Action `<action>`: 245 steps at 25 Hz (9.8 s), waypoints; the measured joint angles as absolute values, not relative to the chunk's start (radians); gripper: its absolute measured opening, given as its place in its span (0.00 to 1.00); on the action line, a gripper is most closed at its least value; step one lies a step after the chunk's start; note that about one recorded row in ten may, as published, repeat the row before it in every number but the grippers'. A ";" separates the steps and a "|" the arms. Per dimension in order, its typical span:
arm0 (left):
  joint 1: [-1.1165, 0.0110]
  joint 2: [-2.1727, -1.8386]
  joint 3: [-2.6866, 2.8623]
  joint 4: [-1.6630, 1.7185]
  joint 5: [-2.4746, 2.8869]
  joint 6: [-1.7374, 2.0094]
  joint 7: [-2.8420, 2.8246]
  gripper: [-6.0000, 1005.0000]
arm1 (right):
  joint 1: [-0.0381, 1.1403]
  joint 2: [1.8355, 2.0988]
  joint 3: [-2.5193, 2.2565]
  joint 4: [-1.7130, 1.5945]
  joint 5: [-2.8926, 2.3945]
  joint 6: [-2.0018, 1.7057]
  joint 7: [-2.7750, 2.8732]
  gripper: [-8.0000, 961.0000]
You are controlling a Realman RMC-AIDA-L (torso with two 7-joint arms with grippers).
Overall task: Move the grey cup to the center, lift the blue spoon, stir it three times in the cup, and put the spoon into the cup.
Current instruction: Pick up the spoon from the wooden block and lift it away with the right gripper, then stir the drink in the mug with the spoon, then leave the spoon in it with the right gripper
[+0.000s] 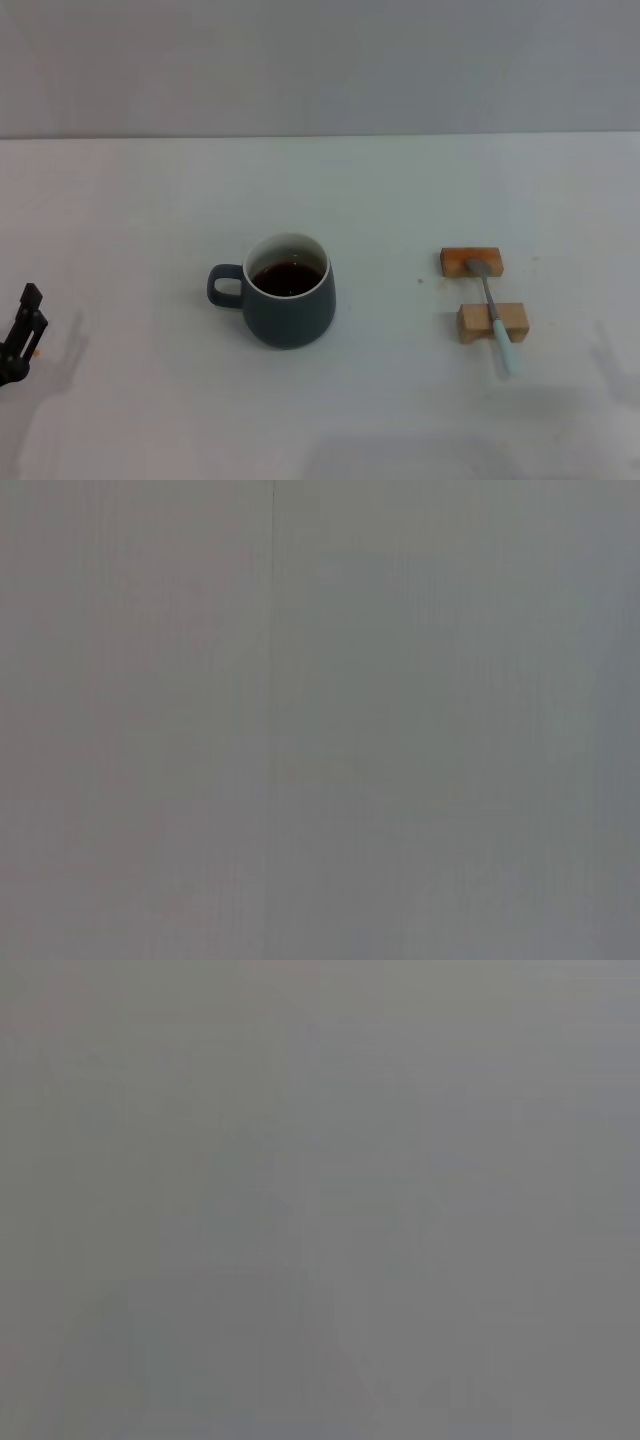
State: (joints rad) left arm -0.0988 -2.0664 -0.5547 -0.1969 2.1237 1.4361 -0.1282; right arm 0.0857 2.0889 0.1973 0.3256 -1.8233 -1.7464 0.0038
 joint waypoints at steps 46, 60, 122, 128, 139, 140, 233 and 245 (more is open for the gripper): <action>-0.120 -2.066 -0.539 -0.183 2.131 1.420 -0.129 0.86 | 0.084 2.089 0.028 0.391 -1.824 -1.475 0.006 0.82; -0.114 -2.066 -0.536 -0.182 2.131 1.419 -0.129 0.86 | 0.115 2.089 0.027 0.397 -1.820 -1.395 0.006 0.82; -0.112 -2.065 -0.537 -0.179 2.131 1.420 -0.129 0.86 | 0.173 2.088 0.028 0.431 -1.818 -1.284 0.009 0.82; -0.112 -2.065 -0.537 -0.179 2.131 1.421 -0.129 0.86 | 0.171 2.088 0.033 0.431 -1.818 -1.284 0.009 0.82; -0.110 -2.065 -0.531 -0.179 2.131 1.425 -0.129 0.86 | 0.172 2.087 0.030 0.421 -1.820 -1.284 0.056 0.81; -0.110 -2.065 -0.531 -0.179 2.131 1.425 -0.129 0.86 | 0.172 2.087 0.030 0.421 -1.820 -1.284 0.056 0.80; -0.127 -2.066 -0.512 -0.156 2.131 1.406 -0.129 0.86 | 0.184 1.805 0.814 1.418 -2.412 -0.343 -0.130 0.18; -0.131 -2.066 -0.517 -0.157 2.127 1.386 -0.129 0.86 | 0.057 2.034 1.106 1.941 -2.856 0.470 -0.132 0.18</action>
